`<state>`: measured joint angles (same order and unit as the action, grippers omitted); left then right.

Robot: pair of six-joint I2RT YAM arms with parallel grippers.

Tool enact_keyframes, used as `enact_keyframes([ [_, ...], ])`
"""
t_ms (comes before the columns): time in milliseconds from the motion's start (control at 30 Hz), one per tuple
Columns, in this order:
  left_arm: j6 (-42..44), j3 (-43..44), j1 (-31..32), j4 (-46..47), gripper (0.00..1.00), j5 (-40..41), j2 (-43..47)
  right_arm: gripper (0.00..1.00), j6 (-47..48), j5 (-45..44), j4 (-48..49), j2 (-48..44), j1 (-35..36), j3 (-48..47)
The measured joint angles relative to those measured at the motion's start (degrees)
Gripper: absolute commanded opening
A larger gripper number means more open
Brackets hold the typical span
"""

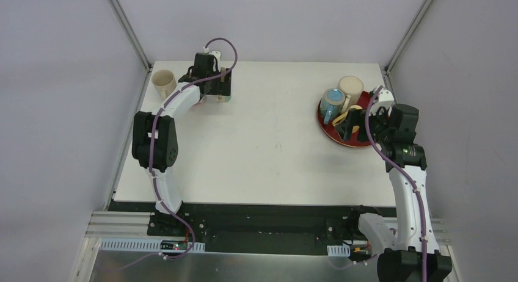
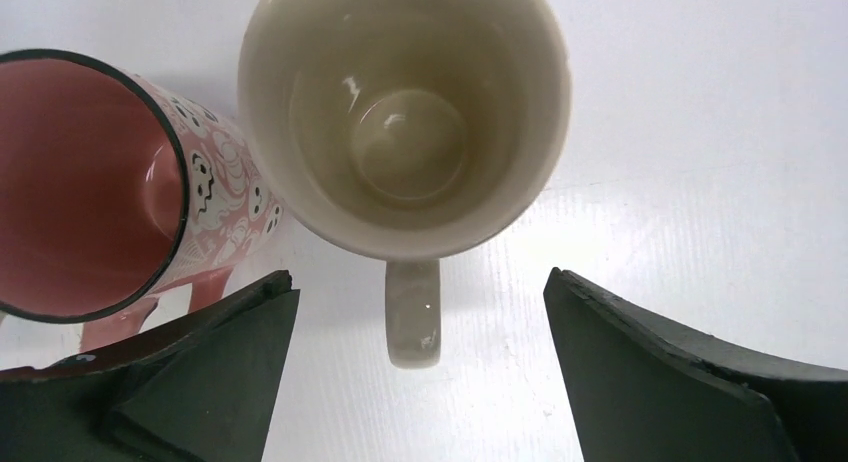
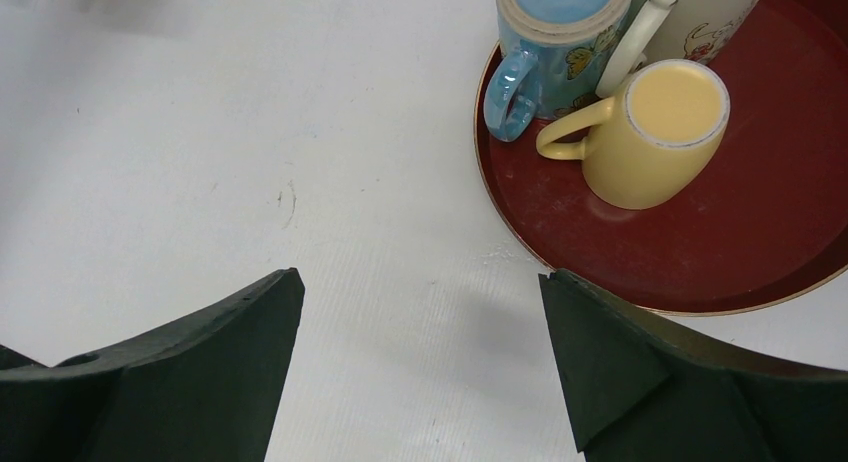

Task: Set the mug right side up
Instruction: Place the cup at the corner of the board, then turn over the cup on the tray.

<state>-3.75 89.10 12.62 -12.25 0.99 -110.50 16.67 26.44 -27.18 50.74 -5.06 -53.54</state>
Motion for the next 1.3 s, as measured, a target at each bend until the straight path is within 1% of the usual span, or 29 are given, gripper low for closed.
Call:
enact_keyframes([
  [233, 0.04, -1.51, 0.13, -0.31, 0.99, -2.51, 5.66, 0.99, -0.52, -0.09, -0.02, 1.31, 0.0, 0.0],
  [400, 0.68, -3.89, 1.36, -0.9, 0.99, -3.52, 10.97, 0.99, -1.6, -2.01, -0.22, 4.63, 0.0, -0.66],
  [600, 3.72, -7.02, 5.6, -2.14, 0.99, -4.07, 18.8, 0.98, -2.1, -9.4, -1.01, 10.93, 0.0, -4.5],
  [767, 7.67, -10.78, 7.98, -4.17, 0.99, -8.02, 26.4, 0.98, -2.05, -16.98, -1.14, 16.74, 0.0, -7.04],
  [967, 12.33, -15.23, 7.91, -8.66, 0.99, -14.21, 32.94, 0.98, -3.56, -19.12, -1.42, 21.92, 0.09, -7.98],
  [1033, 13.92, -16.26, 7.93, -10.58, 0.99, -15.52, 34.25, 0.98, -4.72, -21.22, -1.25, 23.43, 0.46, -8.63],
  [1167, 16.44, -17.38, 7.93, -13.07, 0.99, -16.39, 36.06, 0.98, -6.71, -29.24, 1.9, 26.88, 1.36, -9.25],
  [1300, 18.08, -18.32, 7.91, -14.71, 0.99, -16.85, 38.1, 0.98, -7.89, -35.12, 4.5, 30.16, 2.45, -9.46],
])
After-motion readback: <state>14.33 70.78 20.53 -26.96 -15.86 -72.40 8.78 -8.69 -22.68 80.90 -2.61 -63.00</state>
